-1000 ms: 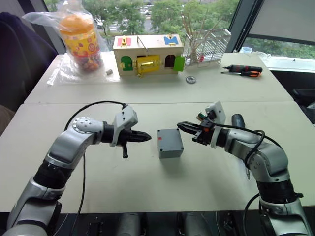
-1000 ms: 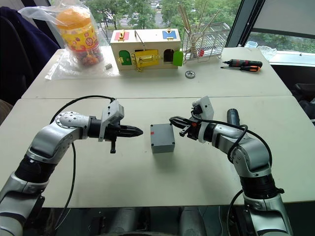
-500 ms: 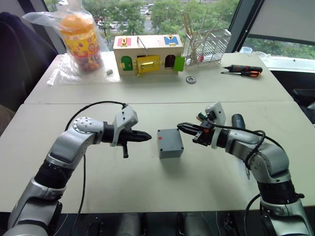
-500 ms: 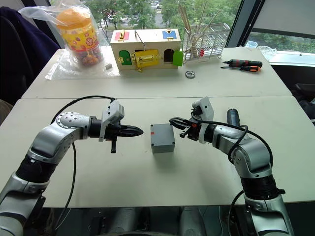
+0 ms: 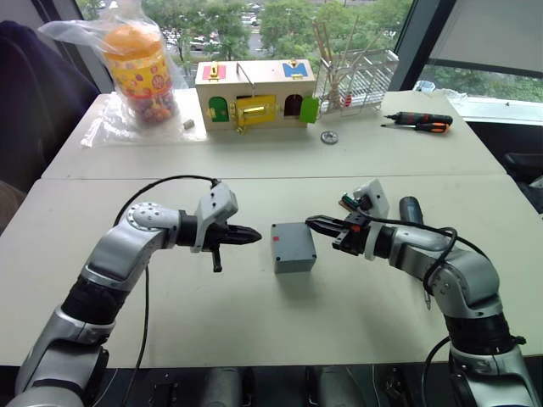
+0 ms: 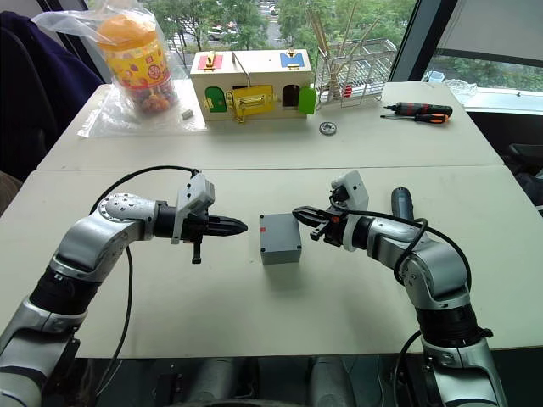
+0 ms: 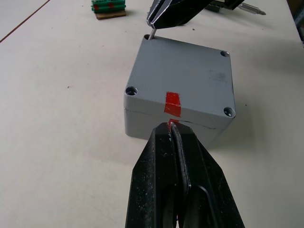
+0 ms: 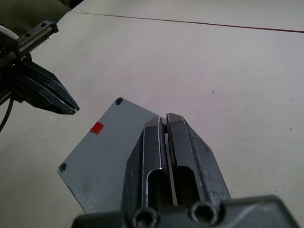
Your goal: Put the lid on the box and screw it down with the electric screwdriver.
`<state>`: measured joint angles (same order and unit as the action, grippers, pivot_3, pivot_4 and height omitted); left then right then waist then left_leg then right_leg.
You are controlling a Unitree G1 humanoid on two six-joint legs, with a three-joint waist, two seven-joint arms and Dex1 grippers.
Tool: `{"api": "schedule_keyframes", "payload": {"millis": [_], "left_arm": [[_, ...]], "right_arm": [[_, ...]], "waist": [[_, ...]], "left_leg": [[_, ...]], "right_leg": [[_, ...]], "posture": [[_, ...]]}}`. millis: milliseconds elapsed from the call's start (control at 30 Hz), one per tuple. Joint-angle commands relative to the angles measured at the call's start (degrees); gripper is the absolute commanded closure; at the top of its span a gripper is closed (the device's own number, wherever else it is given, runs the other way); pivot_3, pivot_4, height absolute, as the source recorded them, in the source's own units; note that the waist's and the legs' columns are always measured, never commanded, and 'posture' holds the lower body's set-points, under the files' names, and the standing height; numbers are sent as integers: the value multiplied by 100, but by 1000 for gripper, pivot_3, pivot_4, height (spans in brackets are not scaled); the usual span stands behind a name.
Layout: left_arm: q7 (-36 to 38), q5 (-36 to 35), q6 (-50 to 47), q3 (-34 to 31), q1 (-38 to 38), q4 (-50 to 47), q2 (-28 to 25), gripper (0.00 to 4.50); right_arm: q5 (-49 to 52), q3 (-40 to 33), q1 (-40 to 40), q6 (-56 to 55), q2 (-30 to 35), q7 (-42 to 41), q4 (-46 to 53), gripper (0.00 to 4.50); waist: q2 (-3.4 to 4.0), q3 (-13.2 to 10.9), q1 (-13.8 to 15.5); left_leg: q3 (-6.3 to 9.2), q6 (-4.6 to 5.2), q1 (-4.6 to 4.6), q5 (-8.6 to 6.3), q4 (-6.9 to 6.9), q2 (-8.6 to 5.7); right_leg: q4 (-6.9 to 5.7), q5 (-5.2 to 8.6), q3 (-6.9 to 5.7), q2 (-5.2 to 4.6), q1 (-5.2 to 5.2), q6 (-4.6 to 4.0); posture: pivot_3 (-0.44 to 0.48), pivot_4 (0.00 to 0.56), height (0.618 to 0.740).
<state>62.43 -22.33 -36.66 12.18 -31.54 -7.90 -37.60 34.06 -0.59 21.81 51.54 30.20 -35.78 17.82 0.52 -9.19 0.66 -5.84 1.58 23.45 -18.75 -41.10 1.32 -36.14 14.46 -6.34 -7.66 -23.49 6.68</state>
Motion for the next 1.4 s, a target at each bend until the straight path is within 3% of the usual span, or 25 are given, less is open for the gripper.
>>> {"api": "schedule_keyframes", "payload": {"millis": [33, 300, 400, 533, 767, 900, 933, 1067, 1400], "left_arm": [[27, -3, 88, -52, -25, -120, 0, 4500], [13, -29, 56, -72, -39, -152, 26, 4500], [1, -104, 11, -135, -81, -174, 60, 4500], [-13, -155, -14, -166, -134, -179, 109, 4500], [41, -270, -27, -153, -248, -293, 222, 4500], [217, -272, 66, 29, -359, -415, 252, 4500], [229, -255, 89, 68, -376, -428, 282, 4500], [229, -223, 212, 187, -383, -585, 444, 4500], [34, -203, 263, 498, -263, -1197, 800, 4500]], "right_arm": [[-5, -8, -10, -71, 27, -17, 139, 4439], [-169, 48, 62, -239, -35, 3, -38, 4439], [-153, -20, 144, -216, -1, 13, -33, 3577], [10, -317, 284, -30, 82, 90, 33, 1594], [539, -1279, 655, 1047, 593, 471, 161, 1594], [562, -1511, 742, 2186, 1999, 243, -150, 1594], [570, -1561, 851, 2519, 2223, 284, -331, 1312], [597, -1444, 1190, 3570, 3024, 203, -778, 82], [1158, -618, 1157, 4096, 3677, -223, -2154, 35]], "waist": [[0, 0, 0], [0, 0, 1], [0, 0, 2], [0, 0, 0], [0, 0, 9], [1, -1, 17], [0, 0, 3], [1, 0, -18], [1, 0, 2]], "left_leg": [[0, 0, 0, 0, 0, 0], [0, 0, 0, 0, 0, 0], [0, 0, 0, 0, 0, 0], [0, 0, 0, 0, 0, 1], [1, 0, 1, 0, 0, 1], [2, 1, 4, -1, 1, -2], [1, 2, 4, -1, 0, -2], [-5, 2, 0, -1, 1, 5], [-4, 4, 2, -2, -2, 0]], "right_leg": [[0, 0, 0, 0, 0, 0], [0, 0, 0, 0, 0, 0], [0, 0, 0, 0, 0, 0], [0, 0, 0, 0, 0, 0], [0, 0, 0, -1, 1, 0], [2, 0, -1, -5, 1, 0], [3, 0, -1, -6, 1, 0], [5, 0, 5, -3, -6, -2], [8, -1, 7, -10, -6, -4]], "posture": [[0, 150, 711], [0, 150, 711], [0, 150, 711], [0, 150, 711], [0, 150, 711], [0, 150, 711], [0, 150, 711], [0, 150, 711], [0, 150, 711]]}}
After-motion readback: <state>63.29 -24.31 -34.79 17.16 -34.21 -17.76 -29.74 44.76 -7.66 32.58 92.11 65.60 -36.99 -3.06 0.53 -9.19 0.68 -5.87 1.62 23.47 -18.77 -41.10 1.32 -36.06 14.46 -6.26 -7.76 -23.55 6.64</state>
